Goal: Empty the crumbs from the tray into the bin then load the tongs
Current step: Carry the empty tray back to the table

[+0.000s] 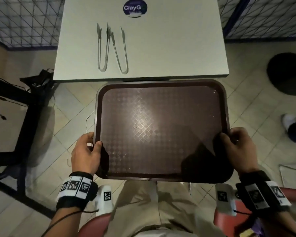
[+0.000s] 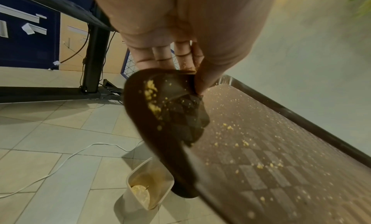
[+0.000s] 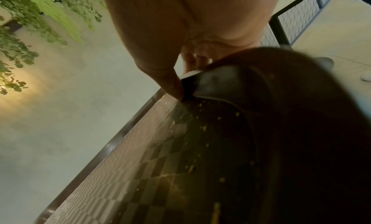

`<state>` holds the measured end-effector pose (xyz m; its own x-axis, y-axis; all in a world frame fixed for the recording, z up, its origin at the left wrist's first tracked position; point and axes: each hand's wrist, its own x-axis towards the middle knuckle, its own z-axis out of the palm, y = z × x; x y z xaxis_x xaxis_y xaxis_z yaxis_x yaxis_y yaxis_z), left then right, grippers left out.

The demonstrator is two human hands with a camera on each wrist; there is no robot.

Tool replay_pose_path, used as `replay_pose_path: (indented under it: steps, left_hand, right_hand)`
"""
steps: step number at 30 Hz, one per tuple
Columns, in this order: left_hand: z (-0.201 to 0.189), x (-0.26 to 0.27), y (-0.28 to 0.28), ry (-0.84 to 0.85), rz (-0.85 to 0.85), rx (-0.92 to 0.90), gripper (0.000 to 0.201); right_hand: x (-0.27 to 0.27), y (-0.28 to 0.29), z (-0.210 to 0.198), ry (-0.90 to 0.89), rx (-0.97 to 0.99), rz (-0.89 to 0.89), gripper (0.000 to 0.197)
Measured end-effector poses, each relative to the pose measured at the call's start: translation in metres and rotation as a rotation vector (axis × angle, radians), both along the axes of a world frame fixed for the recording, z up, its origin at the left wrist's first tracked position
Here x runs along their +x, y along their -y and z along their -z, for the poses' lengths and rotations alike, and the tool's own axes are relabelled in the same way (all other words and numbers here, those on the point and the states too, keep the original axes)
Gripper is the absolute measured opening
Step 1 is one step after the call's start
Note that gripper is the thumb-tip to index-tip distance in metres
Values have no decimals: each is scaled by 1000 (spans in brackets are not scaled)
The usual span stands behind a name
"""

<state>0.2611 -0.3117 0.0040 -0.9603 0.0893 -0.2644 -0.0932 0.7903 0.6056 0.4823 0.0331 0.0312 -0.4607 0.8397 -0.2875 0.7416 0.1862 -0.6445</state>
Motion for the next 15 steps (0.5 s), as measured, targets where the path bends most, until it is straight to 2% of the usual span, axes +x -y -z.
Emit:
replay_pose_path:
  steps: [7, 15]
  left_hand:
    - [-13, -19, -18, -7, 15, 20, 29]
    - [-16, -64, -37, 6, 30, 67, 31]
  right_hand:
    - [-19, -11, -14, -21, 62, 27, 15]
    - [-59, -29, -16, -33, 66, 56, 16]
